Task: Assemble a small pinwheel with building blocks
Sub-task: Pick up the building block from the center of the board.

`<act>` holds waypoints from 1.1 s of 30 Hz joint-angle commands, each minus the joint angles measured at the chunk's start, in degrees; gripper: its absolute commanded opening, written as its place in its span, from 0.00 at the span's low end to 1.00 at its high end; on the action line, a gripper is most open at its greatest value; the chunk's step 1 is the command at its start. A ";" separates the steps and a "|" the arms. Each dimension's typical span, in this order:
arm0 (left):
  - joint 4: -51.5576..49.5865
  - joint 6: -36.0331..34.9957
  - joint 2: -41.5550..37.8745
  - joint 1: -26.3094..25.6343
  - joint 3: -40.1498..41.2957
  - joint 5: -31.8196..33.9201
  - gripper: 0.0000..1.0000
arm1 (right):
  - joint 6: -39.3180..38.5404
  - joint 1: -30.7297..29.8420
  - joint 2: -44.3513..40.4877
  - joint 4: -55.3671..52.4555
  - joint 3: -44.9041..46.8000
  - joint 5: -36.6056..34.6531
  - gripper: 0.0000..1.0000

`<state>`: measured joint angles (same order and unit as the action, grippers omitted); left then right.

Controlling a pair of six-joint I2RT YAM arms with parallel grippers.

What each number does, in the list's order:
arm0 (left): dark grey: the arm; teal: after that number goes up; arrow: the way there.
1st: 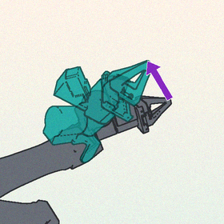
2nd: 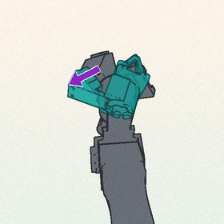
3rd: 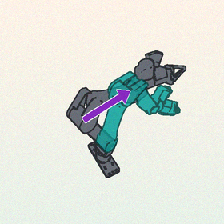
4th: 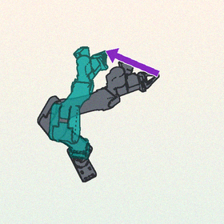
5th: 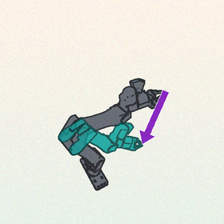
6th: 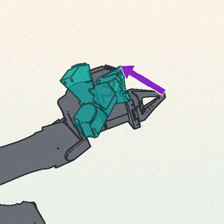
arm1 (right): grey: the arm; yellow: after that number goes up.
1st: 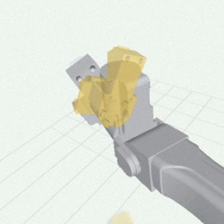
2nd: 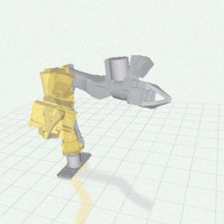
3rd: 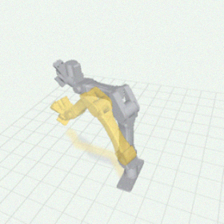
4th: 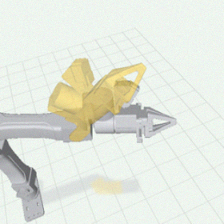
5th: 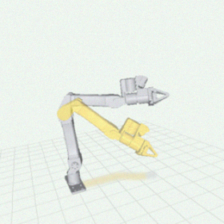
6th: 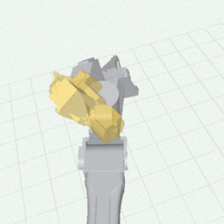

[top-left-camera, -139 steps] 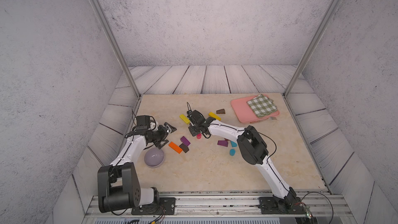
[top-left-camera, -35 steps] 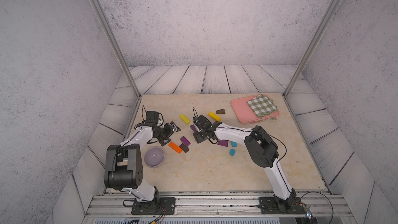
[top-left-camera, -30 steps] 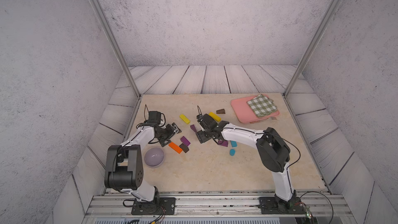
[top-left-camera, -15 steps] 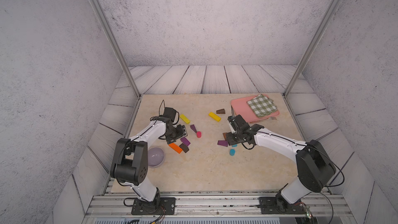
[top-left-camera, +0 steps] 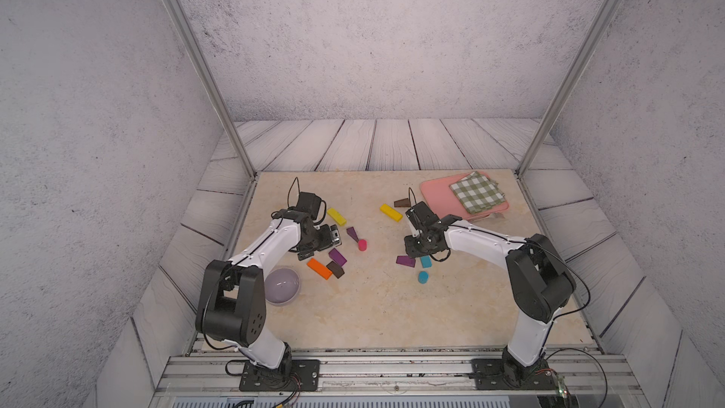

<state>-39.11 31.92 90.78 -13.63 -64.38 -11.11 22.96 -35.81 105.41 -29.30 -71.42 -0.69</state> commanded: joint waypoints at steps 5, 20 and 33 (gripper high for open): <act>-1.98 -0.81 -0.56 0.00 -0.70 2.22 0.96 | 2.55 0.13 5.05 -3.44 -2.72 -3.15 0.50; -1.76 -0.98 0.60 0.09 -0.28 2.50 0.96 | 1.97 0.12 6.21 -6.09 -4.85 -7.10 0.53; -1.40 -1.19 1.23 0.18 0.21 2.33 0.96 | 1.74 -0.01 8.35 -3.63 -6.00 -2.88 0.52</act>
<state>-39.99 31.48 91.22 -13.63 -64.38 -9.32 24.43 -35.79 111.11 -32.69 -76.34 -4.60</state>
